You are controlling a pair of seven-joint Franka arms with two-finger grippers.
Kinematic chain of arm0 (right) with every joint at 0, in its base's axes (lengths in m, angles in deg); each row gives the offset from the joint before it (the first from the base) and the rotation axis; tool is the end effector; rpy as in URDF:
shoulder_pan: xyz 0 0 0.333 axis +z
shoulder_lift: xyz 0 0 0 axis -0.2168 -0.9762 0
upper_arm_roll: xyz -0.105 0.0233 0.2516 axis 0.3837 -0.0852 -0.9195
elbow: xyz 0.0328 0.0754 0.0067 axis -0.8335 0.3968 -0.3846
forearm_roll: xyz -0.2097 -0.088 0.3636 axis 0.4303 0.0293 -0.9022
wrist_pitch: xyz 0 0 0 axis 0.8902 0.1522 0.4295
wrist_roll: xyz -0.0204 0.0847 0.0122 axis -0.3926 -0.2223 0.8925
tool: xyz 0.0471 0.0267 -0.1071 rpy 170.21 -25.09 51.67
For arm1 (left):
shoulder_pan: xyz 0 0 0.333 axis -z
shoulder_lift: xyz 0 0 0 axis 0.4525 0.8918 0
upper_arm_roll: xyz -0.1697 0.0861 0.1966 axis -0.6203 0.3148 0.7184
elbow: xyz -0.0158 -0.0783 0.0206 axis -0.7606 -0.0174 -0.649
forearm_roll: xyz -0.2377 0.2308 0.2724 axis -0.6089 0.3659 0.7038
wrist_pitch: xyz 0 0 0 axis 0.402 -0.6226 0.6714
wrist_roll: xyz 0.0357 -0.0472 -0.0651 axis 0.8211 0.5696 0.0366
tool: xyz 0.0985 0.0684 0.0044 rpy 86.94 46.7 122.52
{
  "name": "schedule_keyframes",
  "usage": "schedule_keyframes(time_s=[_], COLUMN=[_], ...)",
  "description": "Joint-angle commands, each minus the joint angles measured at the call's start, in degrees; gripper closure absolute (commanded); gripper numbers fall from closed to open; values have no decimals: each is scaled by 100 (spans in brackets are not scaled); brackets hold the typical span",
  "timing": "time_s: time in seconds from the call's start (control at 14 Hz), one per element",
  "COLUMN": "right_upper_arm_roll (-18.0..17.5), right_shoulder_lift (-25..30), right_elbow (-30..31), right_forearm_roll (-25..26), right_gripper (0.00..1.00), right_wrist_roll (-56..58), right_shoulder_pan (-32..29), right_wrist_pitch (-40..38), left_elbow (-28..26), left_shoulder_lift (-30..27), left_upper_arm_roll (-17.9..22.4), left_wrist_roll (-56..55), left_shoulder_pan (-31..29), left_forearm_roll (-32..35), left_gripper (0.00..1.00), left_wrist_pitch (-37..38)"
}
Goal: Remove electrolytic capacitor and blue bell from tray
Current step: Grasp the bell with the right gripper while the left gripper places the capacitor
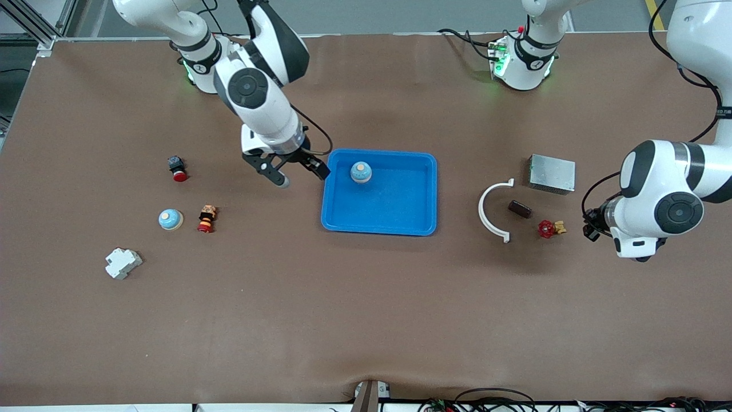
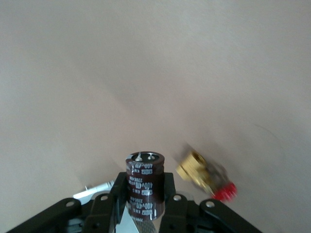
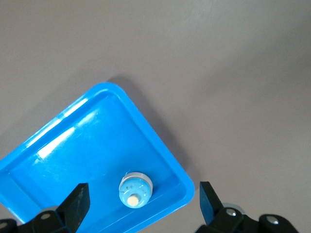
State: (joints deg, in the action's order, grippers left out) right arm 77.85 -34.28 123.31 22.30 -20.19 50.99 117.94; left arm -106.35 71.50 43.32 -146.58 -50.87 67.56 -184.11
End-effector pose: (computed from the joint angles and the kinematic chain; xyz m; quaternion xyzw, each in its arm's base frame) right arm 0.4728 0.3869 0.2798 -0.9379 0.3397 0.0463 0.0523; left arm 0.6213 0.0204 0.2090 -0.8988 -0.4028 0.0841 0.1509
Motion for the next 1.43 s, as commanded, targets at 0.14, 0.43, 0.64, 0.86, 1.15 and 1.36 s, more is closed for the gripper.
schedule_keyframes(time_s=[0.14, 0.43, 0.64, 0.86, 1.15, 1.36], right_upper_arm_roll=[76, 84, 93, 93, 102, 102], right_shoulder_lift=[-670, -1154, -1452, -1725, -2024, -2113], right_elbow=[-49, -128, -295, -418, -532, -585], right_forearm_roll=[-70, -70, -61, -52, -26, -8], right_gripper=[0, 0, 0, 0, 0, 0], right_wrist_roll=[-740, -881, -1083, -1242, -1417, -1506], right_shoulder_pan=[573, 837, 986, 1110, 1259, 1312], right_wrist_pitch=[830, 1183, 1218, 1419, 1622, 1622], left_elbow=[-13, -30, -21, -30, -39, -83], left_shoulder_lift=[324, 544, 702, 860, 913, 870], left_upper_arm_roll=[-41, -50, -50, -50, -50, -50], left_wrist_roll=[634, 723, 714, 714, 714, 714], left_shoulder_pan=[-441, -645, -619, -609, -601, -618], left_forearm_roll=[230, 222, 160, 160, 178, 195], left_gripper=[100, 100, 100, 100, 50, 0], left_wrist_pitch=[-612, -930, -1166, -1509, -1580, -1580])
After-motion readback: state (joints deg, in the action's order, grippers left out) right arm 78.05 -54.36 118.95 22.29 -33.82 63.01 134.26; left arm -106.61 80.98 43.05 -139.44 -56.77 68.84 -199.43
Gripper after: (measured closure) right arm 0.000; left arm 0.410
